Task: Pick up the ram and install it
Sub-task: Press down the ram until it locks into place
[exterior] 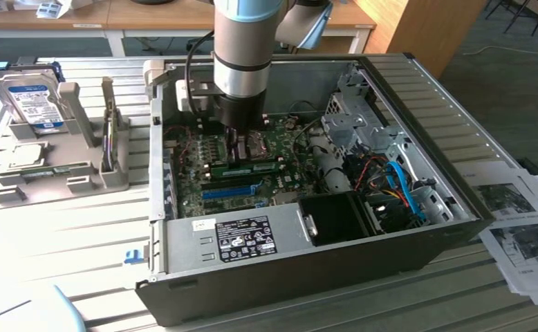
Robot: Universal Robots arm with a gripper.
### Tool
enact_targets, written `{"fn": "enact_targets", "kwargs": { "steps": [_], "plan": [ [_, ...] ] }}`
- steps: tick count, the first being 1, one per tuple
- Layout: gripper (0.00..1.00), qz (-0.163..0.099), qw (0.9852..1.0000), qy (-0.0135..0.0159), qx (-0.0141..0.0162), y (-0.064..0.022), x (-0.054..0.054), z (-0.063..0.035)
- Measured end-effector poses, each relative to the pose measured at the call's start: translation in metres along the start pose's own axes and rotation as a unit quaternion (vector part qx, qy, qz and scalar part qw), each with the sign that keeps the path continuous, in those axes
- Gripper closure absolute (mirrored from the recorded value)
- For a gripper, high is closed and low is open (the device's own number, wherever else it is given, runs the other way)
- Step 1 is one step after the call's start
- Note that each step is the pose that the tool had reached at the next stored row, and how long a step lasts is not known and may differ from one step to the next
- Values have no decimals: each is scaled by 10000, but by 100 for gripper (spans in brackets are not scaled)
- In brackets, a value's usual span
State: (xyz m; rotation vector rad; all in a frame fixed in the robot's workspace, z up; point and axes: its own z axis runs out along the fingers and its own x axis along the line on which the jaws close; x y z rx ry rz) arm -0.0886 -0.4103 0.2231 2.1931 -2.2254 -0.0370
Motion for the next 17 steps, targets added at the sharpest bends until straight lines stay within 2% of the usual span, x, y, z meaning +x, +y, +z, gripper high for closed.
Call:
{"fn": "enact_targets", "kwargs": {
  "steps": [17],
  "plan": [
    [91,0,10000,-1,0,0,0,9]
  ]
}}
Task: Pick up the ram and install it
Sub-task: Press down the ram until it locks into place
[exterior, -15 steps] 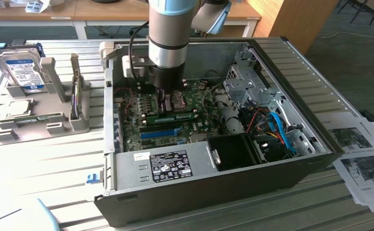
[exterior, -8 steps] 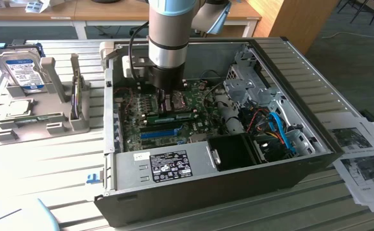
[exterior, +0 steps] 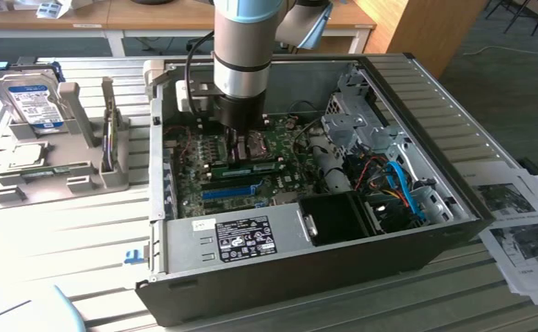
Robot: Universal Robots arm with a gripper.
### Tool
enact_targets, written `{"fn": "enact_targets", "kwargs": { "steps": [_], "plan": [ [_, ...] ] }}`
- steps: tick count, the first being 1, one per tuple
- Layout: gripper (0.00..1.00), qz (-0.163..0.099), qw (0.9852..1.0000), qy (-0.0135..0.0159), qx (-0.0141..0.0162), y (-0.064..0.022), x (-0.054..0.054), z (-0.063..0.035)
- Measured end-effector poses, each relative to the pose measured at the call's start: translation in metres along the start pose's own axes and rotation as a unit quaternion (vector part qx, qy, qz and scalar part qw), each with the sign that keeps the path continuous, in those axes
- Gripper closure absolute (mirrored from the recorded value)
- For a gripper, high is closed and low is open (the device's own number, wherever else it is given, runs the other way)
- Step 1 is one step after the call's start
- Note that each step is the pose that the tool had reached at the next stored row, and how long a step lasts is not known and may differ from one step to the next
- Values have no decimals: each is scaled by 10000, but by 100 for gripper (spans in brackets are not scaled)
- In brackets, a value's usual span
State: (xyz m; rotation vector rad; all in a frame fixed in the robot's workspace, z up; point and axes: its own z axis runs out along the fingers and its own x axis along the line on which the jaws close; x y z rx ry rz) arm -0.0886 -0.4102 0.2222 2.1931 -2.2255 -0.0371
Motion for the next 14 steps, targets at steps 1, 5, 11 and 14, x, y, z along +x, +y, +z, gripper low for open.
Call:
{"fn": "enact_targets", "kwargs": {
  "steps": [1,5,11,14],
  "plan": [
    [91,0,10000,0,0,0,0,0],
    [91,0,10000,0,0,0,0,1],
    [91,0,10000,0,0,0,0,2],
    [91,0,10000,0,0,0,0,3]
  ]
}}
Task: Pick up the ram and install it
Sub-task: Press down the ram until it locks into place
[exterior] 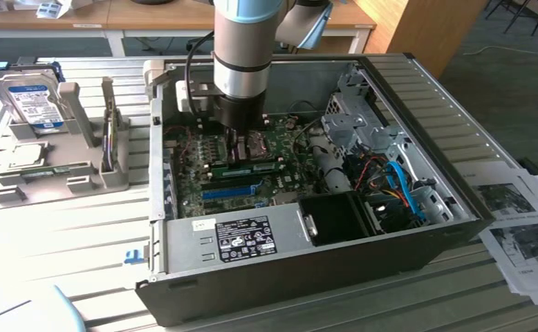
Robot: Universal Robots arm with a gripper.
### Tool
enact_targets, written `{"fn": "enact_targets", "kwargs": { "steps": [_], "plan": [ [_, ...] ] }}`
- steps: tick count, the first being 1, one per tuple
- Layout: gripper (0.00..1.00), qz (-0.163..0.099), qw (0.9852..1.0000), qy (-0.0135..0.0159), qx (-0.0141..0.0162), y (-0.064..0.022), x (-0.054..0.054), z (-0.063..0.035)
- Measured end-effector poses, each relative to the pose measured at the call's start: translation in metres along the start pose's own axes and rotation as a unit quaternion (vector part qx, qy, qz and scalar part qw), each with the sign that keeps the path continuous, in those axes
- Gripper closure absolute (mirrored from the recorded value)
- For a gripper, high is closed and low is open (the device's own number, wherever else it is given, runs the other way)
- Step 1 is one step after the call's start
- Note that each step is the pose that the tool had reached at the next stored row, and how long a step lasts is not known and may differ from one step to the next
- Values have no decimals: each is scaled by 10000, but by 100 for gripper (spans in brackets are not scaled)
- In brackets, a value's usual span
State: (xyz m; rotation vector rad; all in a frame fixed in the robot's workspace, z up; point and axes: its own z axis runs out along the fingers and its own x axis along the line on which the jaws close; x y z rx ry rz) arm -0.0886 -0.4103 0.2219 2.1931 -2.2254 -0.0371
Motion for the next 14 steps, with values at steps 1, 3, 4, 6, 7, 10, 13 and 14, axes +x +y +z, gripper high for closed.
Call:
{"fn": "enact_targets", "kwargs": {
  "steps": [1,3,4,6,7,10,13,14],
  "plan": [
    [91,0,10000,0,0,0,0,1],
    [91,0,10000,1,0,0,0,1],
    [91,0,10000,0,0,0,0,1],
    [91,0,10000,-3,2,0,-1,-4],
    [91,0,10000,-8,7,-2,-2,-11],
    [91,0,10000,-1,1,0,-1,-50],
    [91,0,10000,0,0,2,0,-92],
    [91,0,10000,0,0,2,-1,-110]
  ]
}}
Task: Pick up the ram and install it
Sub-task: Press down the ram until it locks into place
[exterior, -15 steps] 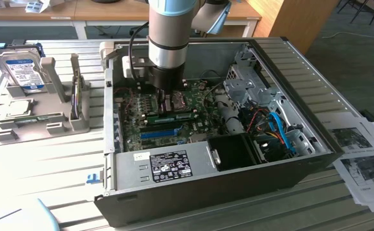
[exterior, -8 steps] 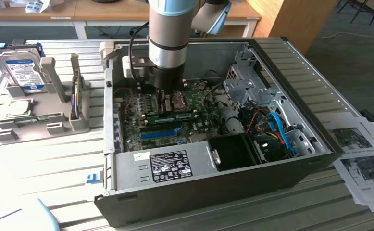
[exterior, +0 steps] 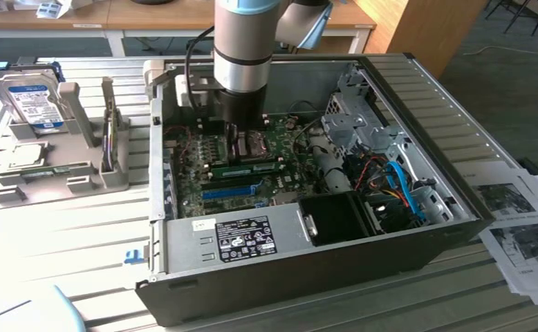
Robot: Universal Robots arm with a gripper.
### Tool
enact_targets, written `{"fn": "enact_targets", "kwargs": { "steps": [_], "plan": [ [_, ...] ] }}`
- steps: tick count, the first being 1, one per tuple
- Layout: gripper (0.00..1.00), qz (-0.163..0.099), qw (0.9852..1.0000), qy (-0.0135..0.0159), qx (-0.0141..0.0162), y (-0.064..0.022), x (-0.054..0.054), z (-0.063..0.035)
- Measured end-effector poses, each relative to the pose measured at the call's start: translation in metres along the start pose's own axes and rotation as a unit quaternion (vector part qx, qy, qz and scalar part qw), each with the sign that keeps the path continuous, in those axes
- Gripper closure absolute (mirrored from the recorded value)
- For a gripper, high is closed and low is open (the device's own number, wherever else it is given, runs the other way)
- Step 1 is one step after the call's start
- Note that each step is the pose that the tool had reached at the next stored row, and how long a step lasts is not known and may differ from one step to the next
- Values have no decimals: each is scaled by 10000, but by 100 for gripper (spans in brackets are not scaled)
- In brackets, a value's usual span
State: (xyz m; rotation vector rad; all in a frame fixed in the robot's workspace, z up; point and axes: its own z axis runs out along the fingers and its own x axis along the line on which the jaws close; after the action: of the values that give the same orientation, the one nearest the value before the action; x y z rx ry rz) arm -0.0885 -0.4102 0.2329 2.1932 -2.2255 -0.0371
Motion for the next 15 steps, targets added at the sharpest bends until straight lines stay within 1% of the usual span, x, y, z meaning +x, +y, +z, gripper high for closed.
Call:
{"fn": "enact_targets", "kwargs": {
  "steps": [5,15],
  "plan": [
    [91,0,10000,0,0,2,0,-82],
    [91,0,10000,0,0,4,-1,-204]
  ]
}}
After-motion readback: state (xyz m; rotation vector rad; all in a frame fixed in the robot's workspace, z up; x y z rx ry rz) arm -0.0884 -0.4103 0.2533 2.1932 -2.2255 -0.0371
